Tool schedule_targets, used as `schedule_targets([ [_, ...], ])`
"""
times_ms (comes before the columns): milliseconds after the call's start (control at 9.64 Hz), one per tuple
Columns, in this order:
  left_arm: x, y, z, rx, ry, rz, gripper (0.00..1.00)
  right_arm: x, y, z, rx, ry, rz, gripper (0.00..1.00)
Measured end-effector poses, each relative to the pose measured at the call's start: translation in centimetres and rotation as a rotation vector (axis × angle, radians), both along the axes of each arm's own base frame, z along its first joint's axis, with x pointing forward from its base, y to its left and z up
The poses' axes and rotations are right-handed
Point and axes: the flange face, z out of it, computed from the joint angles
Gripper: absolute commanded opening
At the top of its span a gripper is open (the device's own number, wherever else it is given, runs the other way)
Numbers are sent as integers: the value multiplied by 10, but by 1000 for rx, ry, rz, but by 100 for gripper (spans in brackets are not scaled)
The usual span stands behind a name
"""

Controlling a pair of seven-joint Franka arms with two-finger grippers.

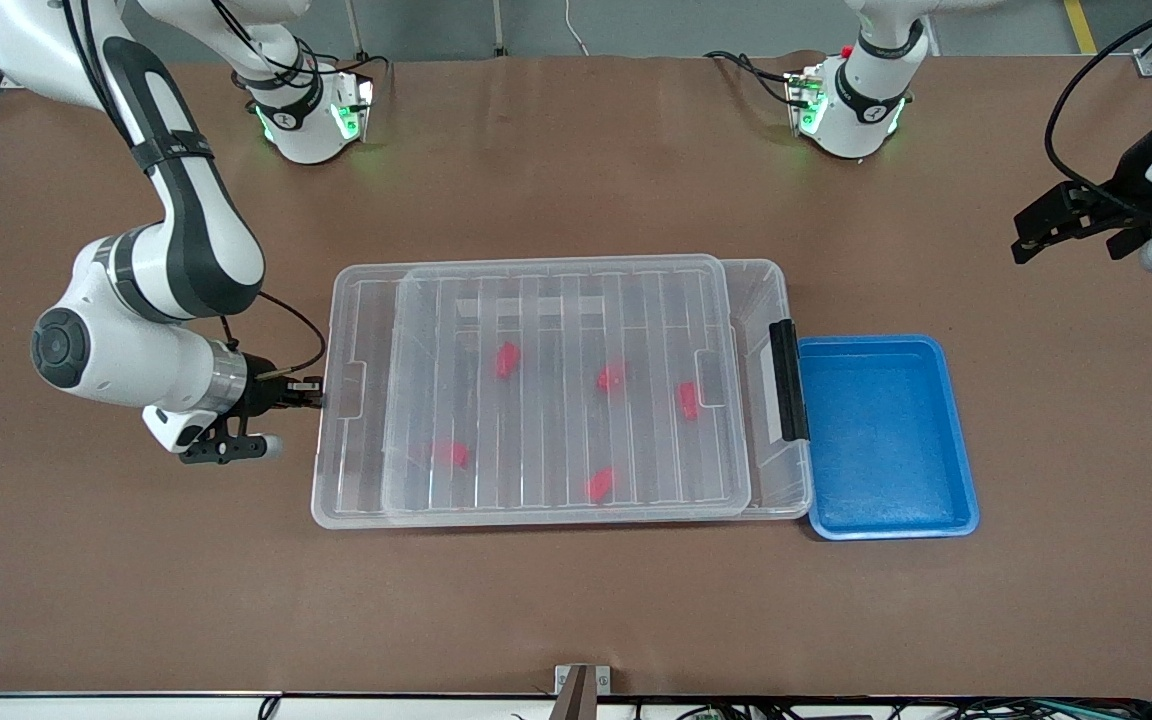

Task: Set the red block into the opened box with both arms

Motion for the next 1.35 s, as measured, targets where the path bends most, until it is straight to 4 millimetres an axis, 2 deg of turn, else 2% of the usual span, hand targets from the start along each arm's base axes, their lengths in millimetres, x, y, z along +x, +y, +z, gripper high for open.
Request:
schedule_targets([
  [311, 0, 10, 1, 1, 3, -15, 100, 0, 6, 0, 3, 0, 3, 0],
  [830, -1, 10, 1, 1, 4, -16, 100, -1, 18, 0, 4, -11, 18, 0],
  [1348, -1, 10, 4, 1, -2, -58, 100, -1, 20, -2, 4, -13, 19, 0],
])
